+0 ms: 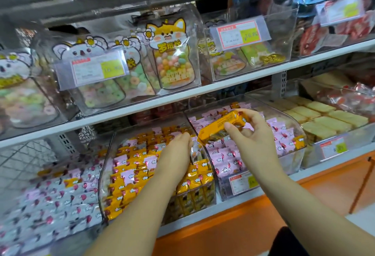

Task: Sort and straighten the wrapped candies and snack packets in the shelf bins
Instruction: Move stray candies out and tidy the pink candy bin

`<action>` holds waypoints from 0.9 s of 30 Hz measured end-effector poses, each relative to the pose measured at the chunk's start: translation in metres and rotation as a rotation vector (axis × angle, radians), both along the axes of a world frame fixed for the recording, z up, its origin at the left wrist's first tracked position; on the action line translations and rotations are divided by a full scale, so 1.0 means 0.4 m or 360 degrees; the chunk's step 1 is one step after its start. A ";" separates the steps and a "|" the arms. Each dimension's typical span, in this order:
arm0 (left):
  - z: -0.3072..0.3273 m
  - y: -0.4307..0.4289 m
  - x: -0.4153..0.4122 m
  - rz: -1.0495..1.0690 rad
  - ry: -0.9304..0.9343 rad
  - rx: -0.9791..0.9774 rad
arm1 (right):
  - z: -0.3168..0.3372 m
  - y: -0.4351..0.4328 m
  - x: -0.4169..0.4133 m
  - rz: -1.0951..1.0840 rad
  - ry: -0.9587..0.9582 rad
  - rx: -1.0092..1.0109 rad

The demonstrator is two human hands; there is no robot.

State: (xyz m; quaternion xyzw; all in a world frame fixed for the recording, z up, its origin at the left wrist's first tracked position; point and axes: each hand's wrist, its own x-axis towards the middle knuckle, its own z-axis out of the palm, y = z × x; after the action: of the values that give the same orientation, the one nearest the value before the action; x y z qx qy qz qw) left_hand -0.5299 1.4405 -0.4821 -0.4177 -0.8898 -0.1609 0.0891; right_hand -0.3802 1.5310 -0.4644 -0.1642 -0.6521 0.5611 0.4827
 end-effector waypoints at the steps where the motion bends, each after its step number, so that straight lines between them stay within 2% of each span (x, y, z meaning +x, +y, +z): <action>1: 0.005 -0.013 0.003 -0.0008 -0.0037 0.0163 | -0.001 -0.002 -0.003 -0.0001 -0.0002 -0.0001; 8: 0.044 -0.133 0.038 0.0051 -0.0288 0.1034 | -0.015 -0.009 -0.032 0.0049 -0.0104 0.0171; 10: 0.052 -0.177 0.046 0.0133 -0.0328 0.1232 | -0.012 -0.017 -0.049 0.0048 -0.0208 0.0344; 12: 0.050 -0.220 0.053 0.0237 -0.0371 0.1356 | -0.007 -0.024 -0.068 -0.0027 -0.0359 0.0659; 16: 0.022 -0.283 0.056 0.0340 -0.0451 0.1439 | 0.008 -0.043 -0.104 -0.0185 -0.0673 0.1343; 19: 0.003 -0.299 0.050 0.0366 -0.0485 0.1430 | 0.026 -0.060 -0.131 -0.0126 -0.0826 0.1668; 23: -0.011 -0.311 0.038 0.0369 -0.0449 0.1372 | 0.058 -0.077 -0.163 -0.0020 -0.1200 0.1862; 27: -0.011 -0.319 0.028 0.0382 -0.0527 0.1384 | 0.071 -0.094 -0.201 -0.0003 -0.1479 0.1826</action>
State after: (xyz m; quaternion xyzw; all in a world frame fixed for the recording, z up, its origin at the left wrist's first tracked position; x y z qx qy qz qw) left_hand -0.5187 1.3130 -0.4863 -0.2049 -0.7841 -0.5711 0.1306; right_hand -0.4605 1.4932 -0.4358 -0.1071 -0.9801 0.0041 0.1671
